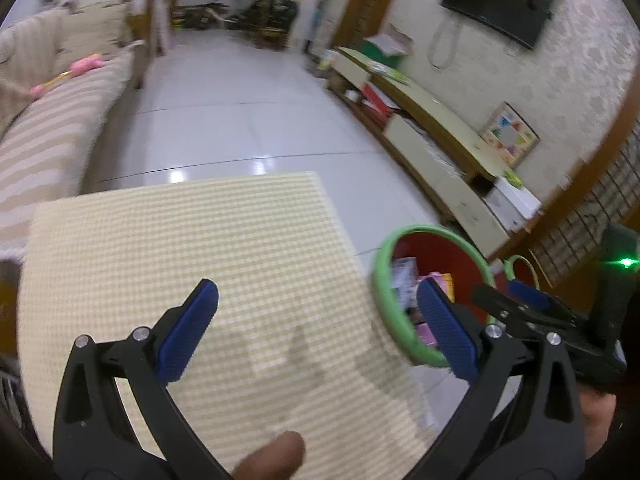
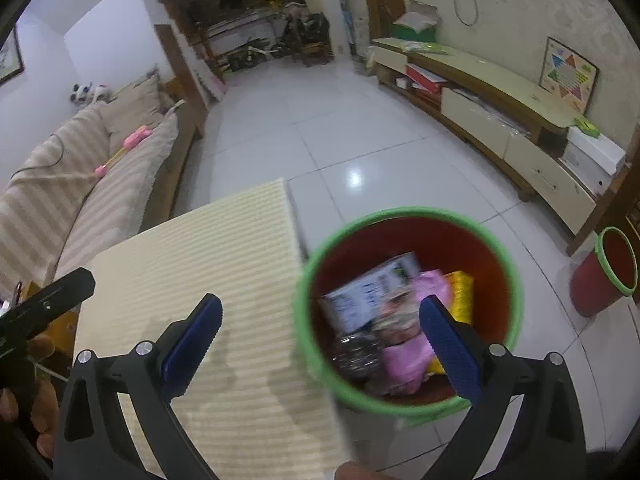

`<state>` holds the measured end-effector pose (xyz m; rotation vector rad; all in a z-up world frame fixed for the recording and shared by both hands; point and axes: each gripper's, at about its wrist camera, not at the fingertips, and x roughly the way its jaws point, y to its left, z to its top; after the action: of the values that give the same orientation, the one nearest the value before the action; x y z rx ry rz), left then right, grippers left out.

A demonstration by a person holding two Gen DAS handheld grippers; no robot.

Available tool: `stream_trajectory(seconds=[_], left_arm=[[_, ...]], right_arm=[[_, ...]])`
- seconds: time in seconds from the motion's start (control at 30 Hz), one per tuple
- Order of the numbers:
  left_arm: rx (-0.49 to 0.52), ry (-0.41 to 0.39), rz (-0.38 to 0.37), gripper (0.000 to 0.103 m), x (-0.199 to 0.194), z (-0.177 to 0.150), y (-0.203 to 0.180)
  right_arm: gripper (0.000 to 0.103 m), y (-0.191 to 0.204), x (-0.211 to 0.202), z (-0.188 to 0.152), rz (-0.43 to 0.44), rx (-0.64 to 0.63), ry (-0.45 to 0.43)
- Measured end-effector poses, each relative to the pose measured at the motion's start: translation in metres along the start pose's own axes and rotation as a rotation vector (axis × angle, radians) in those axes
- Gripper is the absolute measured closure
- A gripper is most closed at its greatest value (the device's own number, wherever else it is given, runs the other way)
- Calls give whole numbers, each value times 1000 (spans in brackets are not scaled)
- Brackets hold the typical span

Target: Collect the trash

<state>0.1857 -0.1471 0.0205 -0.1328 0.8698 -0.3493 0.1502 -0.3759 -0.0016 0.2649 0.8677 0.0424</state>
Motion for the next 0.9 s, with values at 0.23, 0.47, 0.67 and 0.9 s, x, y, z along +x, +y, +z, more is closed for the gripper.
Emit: stream_trajectory(seconds=[0.23,0.47,0.67,0.9], left_arm=[[-8,-98,191,5,-50,-38,49],[-14,-171,273,5,-86,-75,73],[-48,-200,308,5,-102,-111,92],[-45,-208,372,5,-101,-124,98]], right_arm=[[7,72,-14,-39,52,-38,-50],[7,111,-26,-66,41,-147,-117],[7,120,-39,-75,-8,-185,-209],[7,139,-47,-90,-5,-271,-240]])
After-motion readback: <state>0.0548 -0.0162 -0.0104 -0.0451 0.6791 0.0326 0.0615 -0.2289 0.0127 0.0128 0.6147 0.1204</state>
